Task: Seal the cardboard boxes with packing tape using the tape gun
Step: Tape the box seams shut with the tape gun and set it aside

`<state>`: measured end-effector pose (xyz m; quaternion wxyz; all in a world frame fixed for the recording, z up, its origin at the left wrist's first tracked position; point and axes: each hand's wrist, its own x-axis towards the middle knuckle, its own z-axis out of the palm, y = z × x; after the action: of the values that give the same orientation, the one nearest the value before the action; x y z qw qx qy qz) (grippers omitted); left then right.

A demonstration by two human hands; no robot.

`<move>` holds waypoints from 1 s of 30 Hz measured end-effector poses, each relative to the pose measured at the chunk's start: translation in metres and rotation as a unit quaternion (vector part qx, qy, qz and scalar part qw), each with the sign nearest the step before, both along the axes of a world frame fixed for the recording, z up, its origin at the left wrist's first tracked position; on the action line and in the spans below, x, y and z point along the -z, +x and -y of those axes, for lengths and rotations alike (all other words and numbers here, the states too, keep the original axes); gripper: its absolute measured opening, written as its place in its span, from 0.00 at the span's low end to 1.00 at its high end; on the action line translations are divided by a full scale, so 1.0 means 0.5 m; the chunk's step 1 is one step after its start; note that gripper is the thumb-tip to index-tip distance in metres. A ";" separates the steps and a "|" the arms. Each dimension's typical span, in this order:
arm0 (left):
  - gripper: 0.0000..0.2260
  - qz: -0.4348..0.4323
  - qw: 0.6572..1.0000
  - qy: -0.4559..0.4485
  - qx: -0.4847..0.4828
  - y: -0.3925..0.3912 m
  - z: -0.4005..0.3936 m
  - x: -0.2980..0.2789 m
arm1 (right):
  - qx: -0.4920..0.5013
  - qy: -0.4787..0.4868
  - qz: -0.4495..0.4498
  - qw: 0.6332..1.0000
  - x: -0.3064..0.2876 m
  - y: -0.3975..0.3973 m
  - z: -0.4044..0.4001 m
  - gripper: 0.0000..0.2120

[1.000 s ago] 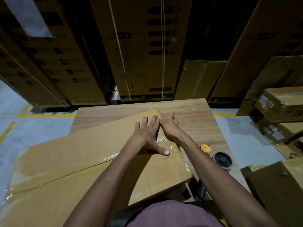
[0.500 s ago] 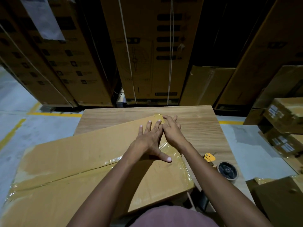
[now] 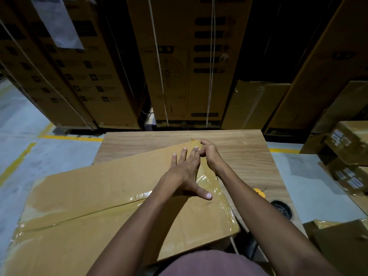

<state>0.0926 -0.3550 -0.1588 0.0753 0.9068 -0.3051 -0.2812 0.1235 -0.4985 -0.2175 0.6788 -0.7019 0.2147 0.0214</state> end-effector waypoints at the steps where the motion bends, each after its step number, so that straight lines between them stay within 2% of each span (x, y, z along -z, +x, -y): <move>1: 0.70 -0.001 1.000 -0.005 -0.004 0.000 0.000 0.001 | 0.003 0.010 0.001 1.000 -0.004 -0.006 -0.001 0.24; 3: 0.71 0.001 1.000 -0.008 -0.007 -0.002 0.001 0.001 | 0.011 0.014 -0.004 1.000 -0.020 -0.010 -0.005 0.15; 8: 0.70 0.007 1.000 -0.001 -0.008 -0.002 0.002 0.002 | 0.007 -0.065 -0.003 0.998 -0.038 0.001 -0.007 0.14; 12: 0.69 0.009 1.000 0.006 -0.007 0.002 0.004 0.003 | -0.012 -0.089 -0.028 0.996 -0.054 0.013 0.002 0.18; 15: 0.69 0.012 1.000 0.006 -0.008 0.002 0.003 0.005 | -0.010 -0.082 -0.038 0.996 -0.061 0.017 0.005 0.15; 17: 0.69 0.012 1.000 0.008 -0.004 0.001 0.004 0.005 | -0.006 -0.037 -0.045 0.998 -0.052 0.008 0.006 0.11; 19: 0.69 0.012 1.000 0.009 -0.002 0.000 0.005 0.005 | 0.007 0.002 -0.049 0.999 -0.048 0.000 0.004 0.13; 21: 0.69 0.012 1.000 0.006 -0.003 -0.002 0.004 0.003 | 0.016 -0.020 -0.058 0.998 -0.054 0.011 -0.004 0.12; 24: 0.69 0.009 1.000 0.001 -0.005 -0.005 0.001 0.004 | 0.029 -0.057 -0.117 0.991 -0.073 0.042 -0.020 0.08; 27: 0.68 0.015 1.000 -0.008 -0.008 -0.006 -0.001 0.005 | 0.029 -0.070 -0.147 0.986 -0.075 0.066 -0.021 0.13; 30: 0.69 0.018 1.000 -0.022 -0.007 -0.004 -0.006 0.009 | 0.015 -0.050 -0.131 0.990 -0.073 0.053 -0.021 0.14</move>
<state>0.0905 -0.3522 -0.1635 0.0921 0.9118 -0.3064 -0.2575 0.1500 -0.4878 -0.1809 0.6092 -0.7230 0.3125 0.0923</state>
